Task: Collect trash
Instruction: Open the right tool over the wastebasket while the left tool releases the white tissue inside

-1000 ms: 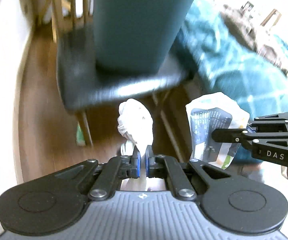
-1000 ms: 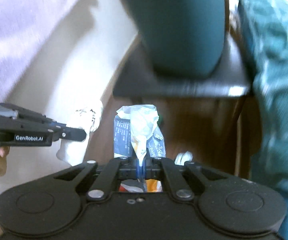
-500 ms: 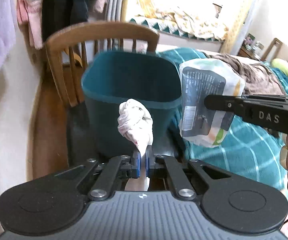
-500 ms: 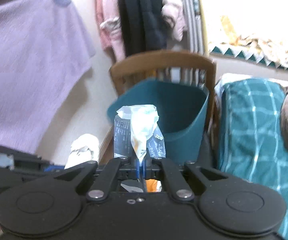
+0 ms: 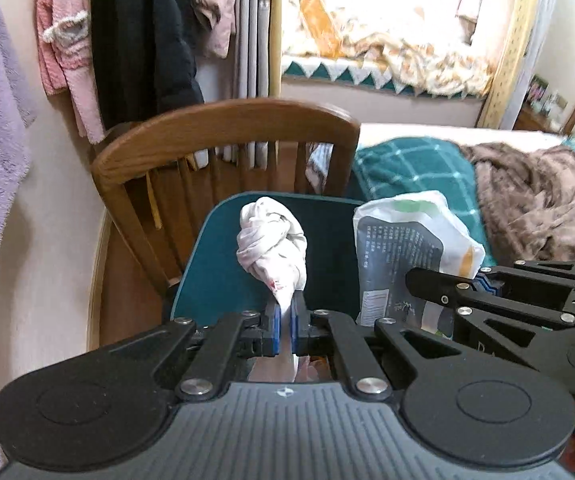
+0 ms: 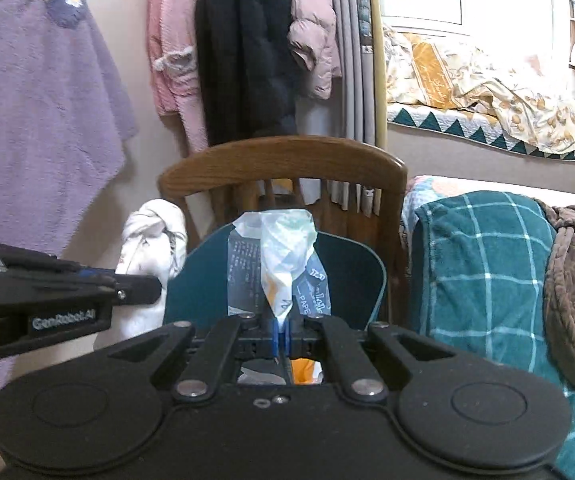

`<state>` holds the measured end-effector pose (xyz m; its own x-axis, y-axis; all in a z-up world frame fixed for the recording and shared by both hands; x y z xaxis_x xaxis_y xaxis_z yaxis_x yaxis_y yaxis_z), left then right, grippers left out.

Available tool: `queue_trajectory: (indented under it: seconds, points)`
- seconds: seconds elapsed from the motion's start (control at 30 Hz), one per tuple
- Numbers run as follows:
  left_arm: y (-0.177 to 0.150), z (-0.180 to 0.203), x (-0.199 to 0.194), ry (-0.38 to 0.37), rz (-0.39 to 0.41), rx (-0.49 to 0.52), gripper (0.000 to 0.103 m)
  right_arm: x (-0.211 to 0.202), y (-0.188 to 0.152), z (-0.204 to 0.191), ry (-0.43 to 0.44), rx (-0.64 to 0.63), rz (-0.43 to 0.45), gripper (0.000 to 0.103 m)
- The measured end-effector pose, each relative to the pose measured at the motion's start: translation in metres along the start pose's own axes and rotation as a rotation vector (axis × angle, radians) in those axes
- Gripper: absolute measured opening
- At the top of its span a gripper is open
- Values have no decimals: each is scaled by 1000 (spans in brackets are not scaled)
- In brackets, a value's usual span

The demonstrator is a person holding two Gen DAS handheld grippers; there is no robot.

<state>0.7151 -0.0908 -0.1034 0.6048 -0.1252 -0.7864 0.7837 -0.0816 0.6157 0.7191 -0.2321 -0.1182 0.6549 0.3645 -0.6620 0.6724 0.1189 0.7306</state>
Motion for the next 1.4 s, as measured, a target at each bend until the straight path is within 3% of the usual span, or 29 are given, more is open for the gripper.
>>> queue_trajectory:
  seconds: [0.33, 0.47, 0.57, 0.83, 0.9, 0.97, 1.03, 1.23, 1.33, 1.4]
  points:
    - [-9, -6, 69, 39, -180, -21, 5, 48, -10, -2, -2, -29, -104, 3]
    - [-14, -11, 86, 52, -235, -40, 5, 60, -16, -6, -6, -47, -136, 8]
    - [-17, -12, 97, 64, -259, -47, 5, 65, -21, -3, -9, -46, -160, 17]
    - [-16, -20, 101, 23, -270, -96, 9, 58, -30, 2, 42, -59, -163, 24]
    - [-16, -19, 101, 3, -267, -103, 12, 55, -32, 1, 52, -62, -162, 26]
    - [-17, -18, 99, -15, -268, -110, 25, 50, -32, 0, 55, -69, -161, 28]
    - [-16, -16, 94, -28, -248, -105, 32, 46, -32, -1, 61, -75, -154, 31]
    - [-15, -4, 61, -46, -167, -56, 34, 24, -31, 2, 84, -84, -123, 36]
    - [-18, 0, 42, -30, -113, -26, 62, 12, -33, 4, 97, -87, -104, 39]
    - [-21, 3, 27, -18, -69, -1, 65, 3, -35, 5, 104, -88, -93, 41]
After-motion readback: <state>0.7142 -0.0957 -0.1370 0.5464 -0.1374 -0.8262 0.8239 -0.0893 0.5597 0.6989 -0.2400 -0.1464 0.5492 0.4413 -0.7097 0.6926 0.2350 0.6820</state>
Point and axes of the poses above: each gripper's, at about its wrist camera, not at the fingertips, and x roughly the way its jaws point, z to its right, y to its top, the point moved 1 cm from there along x, roughly the way its jaws point
